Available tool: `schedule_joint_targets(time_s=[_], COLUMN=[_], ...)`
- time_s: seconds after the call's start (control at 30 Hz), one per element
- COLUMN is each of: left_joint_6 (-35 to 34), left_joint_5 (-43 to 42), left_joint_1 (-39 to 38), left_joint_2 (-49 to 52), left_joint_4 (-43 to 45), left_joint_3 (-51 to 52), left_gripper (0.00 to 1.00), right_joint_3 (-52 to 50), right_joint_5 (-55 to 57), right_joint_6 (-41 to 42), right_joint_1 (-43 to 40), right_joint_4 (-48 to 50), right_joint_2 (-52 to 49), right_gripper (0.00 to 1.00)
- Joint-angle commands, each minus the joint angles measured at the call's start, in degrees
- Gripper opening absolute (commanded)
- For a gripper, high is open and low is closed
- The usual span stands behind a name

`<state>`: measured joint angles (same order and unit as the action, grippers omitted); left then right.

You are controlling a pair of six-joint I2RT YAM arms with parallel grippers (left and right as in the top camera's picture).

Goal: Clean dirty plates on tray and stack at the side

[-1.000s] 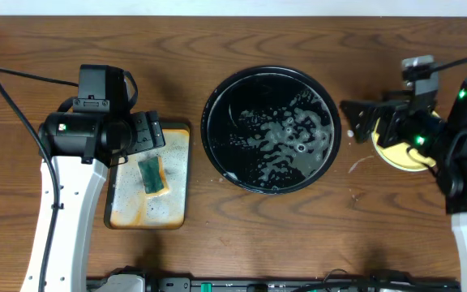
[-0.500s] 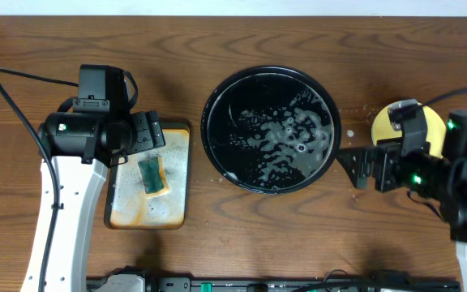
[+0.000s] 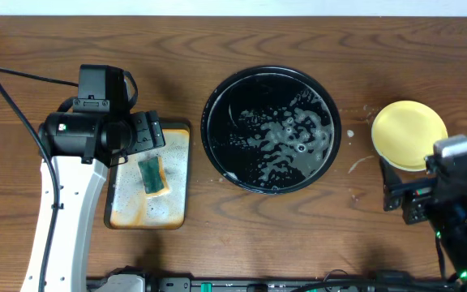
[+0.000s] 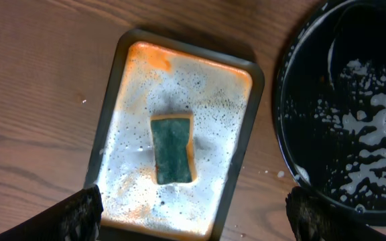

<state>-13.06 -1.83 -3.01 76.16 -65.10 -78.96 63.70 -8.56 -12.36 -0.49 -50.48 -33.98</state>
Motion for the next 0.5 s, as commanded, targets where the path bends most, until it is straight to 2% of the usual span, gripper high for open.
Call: schedule_joint_targets(time_s=[0.0,0.2,0.33,0.47], left_joint_6=[0.5,0.5,0.5,0.5], left_joint_5=[-0.3,-0.3,-0.3,-0.3], left_joint_1=[0.1,0.1,0.1,0.1], left_joint_2=[-0.1,-0.1,-0.1,-0.1], left_joint_4=[0.0,0.0,0.0,0.0], left_joint_3=[-0.7,-0.7,-0.7,-0.7], left_gripper=[0.88,0.88,0.88,0.88], right_joint_3=[-9.5,-28.3,-39.4,-49.4], right_joint_5=[0.0,-6.4,-11.6,-11.8], right_joint_6=[-6.9,-7.0,-7.0,-7.0], right_joint_1=[0.5,0.6,0.7,2.2], right_joint_4=[5.4,16.0,19.3,23.6], right_joint_2=[4.8,14.7,21.7,30.6], right_gripper=[0.99,0.99,0.99,0.99])
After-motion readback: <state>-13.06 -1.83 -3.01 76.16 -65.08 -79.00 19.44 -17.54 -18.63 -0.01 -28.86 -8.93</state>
